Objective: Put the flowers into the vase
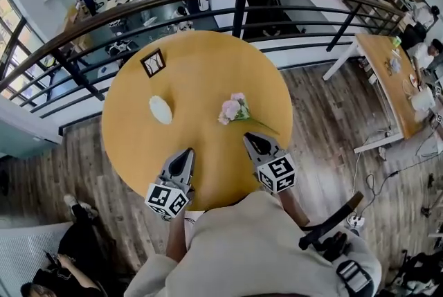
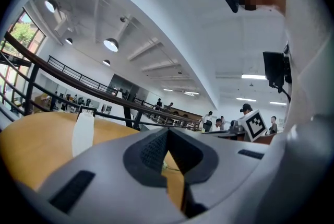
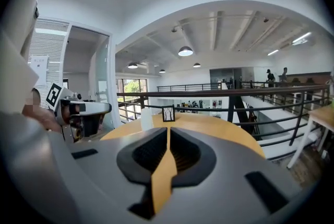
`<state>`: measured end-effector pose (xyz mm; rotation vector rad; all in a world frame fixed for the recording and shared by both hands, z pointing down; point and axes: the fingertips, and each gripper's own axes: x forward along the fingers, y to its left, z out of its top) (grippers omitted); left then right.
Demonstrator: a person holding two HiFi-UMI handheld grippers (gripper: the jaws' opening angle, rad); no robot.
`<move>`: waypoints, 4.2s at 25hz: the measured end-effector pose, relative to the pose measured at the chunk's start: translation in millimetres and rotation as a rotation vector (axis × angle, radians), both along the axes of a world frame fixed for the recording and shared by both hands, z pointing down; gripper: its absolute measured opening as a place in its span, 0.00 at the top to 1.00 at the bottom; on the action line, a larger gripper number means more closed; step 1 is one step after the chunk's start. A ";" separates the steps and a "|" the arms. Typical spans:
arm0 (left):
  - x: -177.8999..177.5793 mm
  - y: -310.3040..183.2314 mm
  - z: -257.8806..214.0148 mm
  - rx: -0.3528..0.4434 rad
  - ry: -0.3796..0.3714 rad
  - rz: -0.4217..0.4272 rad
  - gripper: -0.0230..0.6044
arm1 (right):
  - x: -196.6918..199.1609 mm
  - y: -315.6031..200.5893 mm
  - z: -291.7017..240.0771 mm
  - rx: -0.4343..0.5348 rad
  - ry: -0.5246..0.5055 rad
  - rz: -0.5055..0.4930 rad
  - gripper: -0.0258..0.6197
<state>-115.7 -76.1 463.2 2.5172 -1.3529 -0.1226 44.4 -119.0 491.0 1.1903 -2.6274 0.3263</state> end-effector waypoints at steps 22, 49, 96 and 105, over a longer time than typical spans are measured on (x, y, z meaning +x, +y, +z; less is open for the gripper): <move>28.0 16.3 85.0 -0.302 -0.013 -0.007 0.95 | 22.7 25.3 106.3 -0.306 0.125 -0.120 0.95; 24.8 -10.4 84.7 -0.303 -0.004 -0.059 0.95 | 49.9 -89.3 216.4 -0.369 0.820 -0.342 0.53; 58.7 7.2 37.8 -0.117 -0.068 -0.073 0.95 | 18.9 -88.0 45.5 -0.066 -0.195 -0.216 0.86; 28.0 21.3 29.4 -0.110 -0.100 -0.178 0.95 | -37.3 -96.5 3.1 -0.010 -0.288 -0.334 0.86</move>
